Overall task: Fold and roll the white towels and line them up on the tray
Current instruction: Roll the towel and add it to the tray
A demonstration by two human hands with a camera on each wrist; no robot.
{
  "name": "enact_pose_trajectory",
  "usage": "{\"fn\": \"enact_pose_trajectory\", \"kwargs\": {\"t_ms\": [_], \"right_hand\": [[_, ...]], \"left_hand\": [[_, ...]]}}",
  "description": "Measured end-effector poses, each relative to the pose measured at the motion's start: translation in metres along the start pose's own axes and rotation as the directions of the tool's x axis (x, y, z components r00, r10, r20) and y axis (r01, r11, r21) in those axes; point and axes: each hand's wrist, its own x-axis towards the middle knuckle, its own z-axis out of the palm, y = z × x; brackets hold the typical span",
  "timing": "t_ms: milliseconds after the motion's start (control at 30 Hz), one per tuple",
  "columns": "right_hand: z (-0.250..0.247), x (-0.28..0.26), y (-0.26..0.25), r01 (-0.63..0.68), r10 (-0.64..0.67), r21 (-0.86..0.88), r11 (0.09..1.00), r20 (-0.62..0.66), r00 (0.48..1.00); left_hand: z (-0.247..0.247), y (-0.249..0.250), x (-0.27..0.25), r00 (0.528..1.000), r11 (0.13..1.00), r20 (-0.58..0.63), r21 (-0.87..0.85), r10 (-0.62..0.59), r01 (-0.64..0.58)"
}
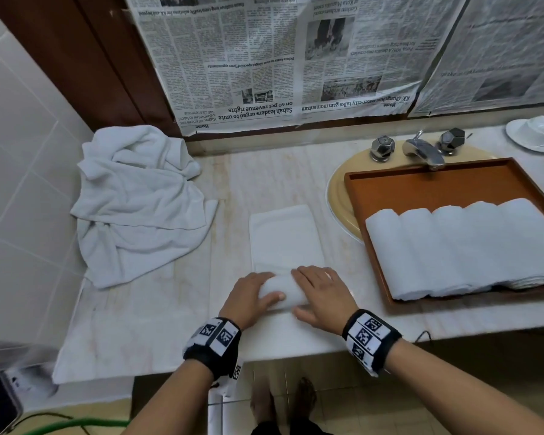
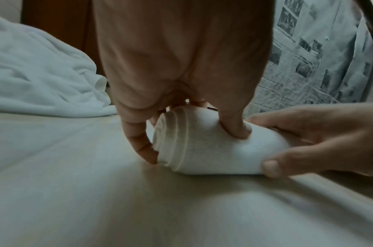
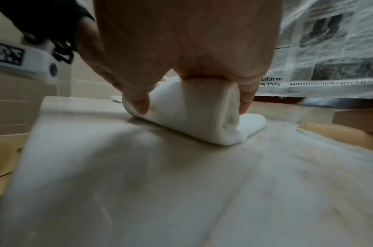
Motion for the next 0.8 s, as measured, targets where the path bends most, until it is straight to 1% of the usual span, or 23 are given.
{"fn": "enact_pose_trajectory", "kwargs": {"t_ms": [67, 133, 167, 200, 267, 367, 433, 500, 533, 567, 600, 633, 667, 700, 767, 800], "right_hand": [[-0.002, 0.008, 0.003, -0.006, 0.005, 0.018, 1.000, 0.060, 0.998], [-0.006, 0.016, 0.005, -0.006, 0.002, 0.052, 0.999, 0.084, 0.997], [-0.008, 0.018, 0.005, -0.012, 0.002, 0.084, 0.996, 0.112, 0.994], [-0.010, 0.019, 0.004, -0.019, 0.003, 0.116, 0.993, 0.136, 0.991], [-0.012, 0.019, 0.003, -0.064, 0.024, 0.198, 0.978, 0.198, 0.980], [-0.014, 0.011, 0.002, -0.148, 0.044, 0.359, 0.921, 0.282, 0.958], [-0.016, 0.006, 0.005, -0.191, 0.058, 0.453, 0.871, 0.293, 0.954], [-0.019, 0.003, 0.006, -0.221, 0.069, 0.503, 0.835, 0.302, 0.951], [-0.019, 0.001, 0.005, -0.222, 0.071, 0.488, 0.844, 0.309, 0.948], [-0.020, -0.001, 0.003, -0.191, 0.066, 0.414, 0.890, 0.298, 0.952], [-0.019, -0.003, 0.001, -0.135, 0.060, 0.285, 0.949, 0.256, 0.965], [-0.017, -0.006, -0.004, -0.087, 0.057, 0.144, 0.986, 0.202, 0.978], [-0.015, -0.009, -0.009, -0.061, 0.055, 0.036, 0.998, 0.151, 0.987], [-0.012, -0.012, -0.014, -0.048, 0.050, -0.014, 0.999, 0.118, 0.992], [-0.004, -0.018, -0.018, -0.015, 0.016, -0.020, 1.000, 0.043, 0.999], [0.001, -0.019, -0.016, 0.001, -0.001, -0.016, 1.000, 0.028, 1.000]], "left_hand": [[0.004, 0.004, -0.006, 0.999, 0.998, -0.024, 0.067, 0.024, -0.022], [0.008, 0.008, -0.014, 0.994, 0.973, -0.048, 0.214, 0.096, -0.084], [0.010, 0.008, -0.017, 0.993, 0.955, -0.033, 0.278, 0.114, -0.100], [0.011, 0.008, -0.019, 0.994, 0.946, -0.010, 0.310, 0.105, -0.097], [0.012, 0.005, -0.022, 0.997, 0.944, 0.023, 0.321, 0.073, -0.076], [0.015, 0.003, -0.026, 0.997, 0.921, 0.056, 0.384, 0.044, -0.062], [0.015, 0.004, -0.028, 0.997, 0.898, 0.075, 0.438, 0.011, -0.043], [0.014, 0.005, -0.028, 0.994, 0.897, 0.101, 0.441, -0.047, -0.003], [0.012, 0.005, -0.028, 0.990, 0.902, 0.119, 0.431, -0.077, 0.018], [0.011, 0.006, -0.026, 0.986, 0.907, 0.133, 0.420, -0.098, 0.033], [0.011, 0.006, -0.024, 0.982, 0.912, 0.149, 0.408, -0.113, 0.043], [0.010, 0.006, -0.021, 0.978, 0.919, 0.166, 0.390, -0.127, 0.053], [0.008, 0.006, -0.018, 0.973, 0.929, 0.184, 0.365, -0.137, 0.061], [0.006, 0.007, -0.015, 0.969, 0.938, 0.203, 0.341, -0.140, 0.064], [0.001, 0.007, -0.009, 0.957, 0.948, 0.249, 0.309, -0.151, 0.069], [-0.001, 0.006, -0.008, 0.953, 0.952, 0.260, 0.298, -0.157, 0.075]]}}
